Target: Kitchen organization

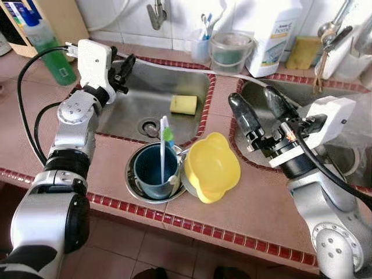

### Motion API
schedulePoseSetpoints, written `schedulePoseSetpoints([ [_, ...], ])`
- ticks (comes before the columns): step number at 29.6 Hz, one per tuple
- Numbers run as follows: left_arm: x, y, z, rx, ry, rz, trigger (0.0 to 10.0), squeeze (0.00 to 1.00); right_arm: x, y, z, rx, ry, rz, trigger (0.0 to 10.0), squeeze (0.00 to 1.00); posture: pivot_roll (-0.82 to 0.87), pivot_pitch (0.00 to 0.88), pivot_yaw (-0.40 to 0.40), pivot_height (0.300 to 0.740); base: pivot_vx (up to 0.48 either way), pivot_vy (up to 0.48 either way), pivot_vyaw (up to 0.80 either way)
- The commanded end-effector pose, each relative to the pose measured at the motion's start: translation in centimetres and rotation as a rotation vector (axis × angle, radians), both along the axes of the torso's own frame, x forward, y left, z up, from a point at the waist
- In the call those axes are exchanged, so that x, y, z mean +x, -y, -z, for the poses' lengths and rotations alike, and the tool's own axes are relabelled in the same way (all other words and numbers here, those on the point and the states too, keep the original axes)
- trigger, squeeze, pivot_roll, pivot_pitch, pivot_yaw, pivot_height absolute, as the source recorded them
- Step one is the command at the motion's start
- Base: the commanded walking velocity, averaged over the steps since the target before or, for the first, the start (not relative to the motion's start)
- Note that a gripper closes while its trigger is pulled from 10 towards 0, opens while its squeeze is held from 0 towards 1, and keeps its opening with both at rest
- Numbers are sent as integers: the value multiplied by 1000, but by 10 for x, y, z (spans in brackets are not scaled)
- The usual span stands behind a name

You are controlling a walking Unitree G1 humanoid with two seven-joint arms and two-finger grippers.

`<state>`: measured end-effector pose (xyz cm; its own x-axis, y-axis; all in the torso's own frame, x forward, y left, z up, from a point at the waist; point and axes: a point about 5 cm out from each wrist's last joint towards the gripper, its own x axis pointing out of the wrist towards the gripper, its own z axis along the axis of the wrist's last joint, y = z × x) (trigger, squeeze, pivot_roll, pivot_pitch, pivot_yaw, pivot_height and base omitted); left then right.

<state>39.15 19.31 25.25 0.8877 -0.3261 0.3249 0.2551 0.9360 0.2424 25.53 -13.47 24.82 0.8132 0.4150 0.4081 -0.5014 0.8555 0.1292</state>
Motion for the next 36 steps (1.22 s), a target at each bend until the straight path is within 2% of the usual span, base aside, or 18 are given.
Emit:
schedulePoseSetpoints([
  [1, -6, -2, 2, -6, -3, 12, 10000, 0, 1, -1, 0, -27, 19, 7, 10000, 0, -103, 91, 42, 740, 0, 0, 0],
  [3, -13, -1, 8, -15, -15, 12, 10000, 0, 5, 0, 2, -91, 33, 43, 10000, 0, -96, 88, 38, 740, 0, 0, 0],
  [7, -21, 0, 10, -51, -27, 7, 10000, 0, 10, 1, 6, -144, 38, 82, 10000, 0, -84, 82, 32, 740, 0, 0, 0],
  [9, -29, 2, 10, -50, -27, -7, 10000, 0, 15, 1, 9, -162, 35, 106, 10000, 0, -71, 78, 27, 740, 0, 0, 0],
  [13, -38, 6, 10, -40, -23, -12, 10000, 0, 17, -1, 12, -170, 31, 101, 10000, 0, -64, 75, 23, 740, 0, 0, 0],
  [20, -59, 19, 19, -58, -102, 9, 10000, 0, 18, -5, 20, -192, 30, 76, 10000, 0, -57, 63, 14, 740, 0, 0, 0],
  [22, -62, 20, 19, -60, -110, 13, 10000, 0, 19, -5, 21, -193, 31, 76, 10000, 0, -57, 62, 14, 740, 0, 0, 0],
  [23, -67, 25, 23, -78, -162, 34, 10000, 0, 20, -5, 23, -197, 30, 77, 10000, 0, -56, 60, 12, 740, 0, 0, 0],
  [27, -77, 33, 27, -74, -195, 71, 10000, 0, 21, -4, 25, -204, 29, 83, 10000, 0, -54, 53, 12, 740, 0, 0, 0],
  [31, -85, 42, 29, -113, -225, 112, 10000, 0, 22, -2, 30, -204, 21, 83, 10000, 0, -53, 44, 9, 740, 0, 0, 0],
  [36, -92, 50, 32, -118, -248, 158, 10000, 0, 19, -5, 35, -204, 1, 25, 10000, 0, -56, 41, 6, 740, 0, 0, 0],
])
